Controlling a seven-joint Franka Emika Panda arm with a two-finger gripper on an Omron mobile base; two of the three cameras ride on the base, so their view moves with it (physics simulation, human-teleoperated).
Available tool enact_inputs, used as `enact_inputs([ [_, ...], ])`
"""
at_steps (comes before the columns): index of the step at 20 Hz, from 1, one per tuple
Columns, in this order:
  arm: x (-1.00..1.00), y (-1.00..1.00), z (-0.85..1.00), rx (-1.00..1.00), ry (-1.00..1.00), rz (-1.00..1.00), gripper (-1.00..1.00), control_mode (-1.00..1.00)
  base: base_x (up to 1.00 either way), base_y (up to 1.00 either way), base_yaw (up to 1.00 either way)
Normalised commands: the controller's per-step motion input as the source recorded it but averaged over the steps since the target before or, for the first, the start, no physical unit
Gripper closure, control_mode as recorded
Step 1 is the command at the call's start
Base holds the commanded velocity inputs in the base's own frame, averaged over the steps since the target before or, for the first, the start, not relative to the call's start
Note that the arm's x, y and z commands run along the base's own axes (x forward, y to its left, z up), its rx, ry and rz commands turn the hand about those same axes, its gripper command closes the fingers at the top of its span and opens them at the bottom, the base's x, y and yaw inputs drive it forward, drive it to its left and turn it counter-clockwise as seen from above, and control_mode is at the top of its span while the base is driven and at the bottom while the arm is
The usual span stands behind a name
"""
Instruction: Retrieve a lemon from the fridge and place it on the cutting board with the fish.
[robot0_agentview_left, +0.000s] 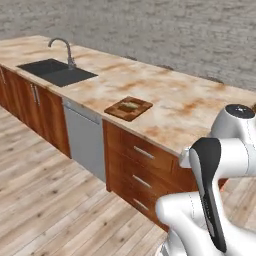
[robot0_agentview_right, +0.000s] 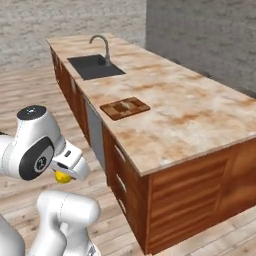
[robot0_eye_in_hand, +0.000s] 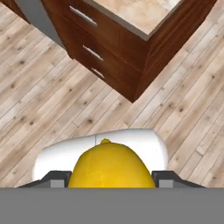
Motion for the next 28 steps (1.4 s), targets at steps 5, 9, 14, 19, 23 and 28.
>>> enact_inputs([
  [5,0.0,0.0,0.0,0.0,0.0,0.0,1.0,1.0,0.19,0.75,-0.64],
  [9,0.0,0.0,0.0,0.0,0.0,0.0,1.0,1.0,0.18,1.0,-0.52],
  [14,0.0,0.0,0.0,0.0,0.0,0.0,1.0,1.0,0.12,1.0,-0.47],
  [19,0.0,0.0,0.0,0.0,0.0,0.0,1.0,1.0,0.21,1.0,-0.48],
  [23,0.0,0.0,0.0,0.0,0.0,0.0,1.0,1.0,0.27,1.0,-0.46],
  [28,0.0,0.0,0.0,0.0,0.0,0.0,1.0,1.0,0.34,0.94,-0.41],
])
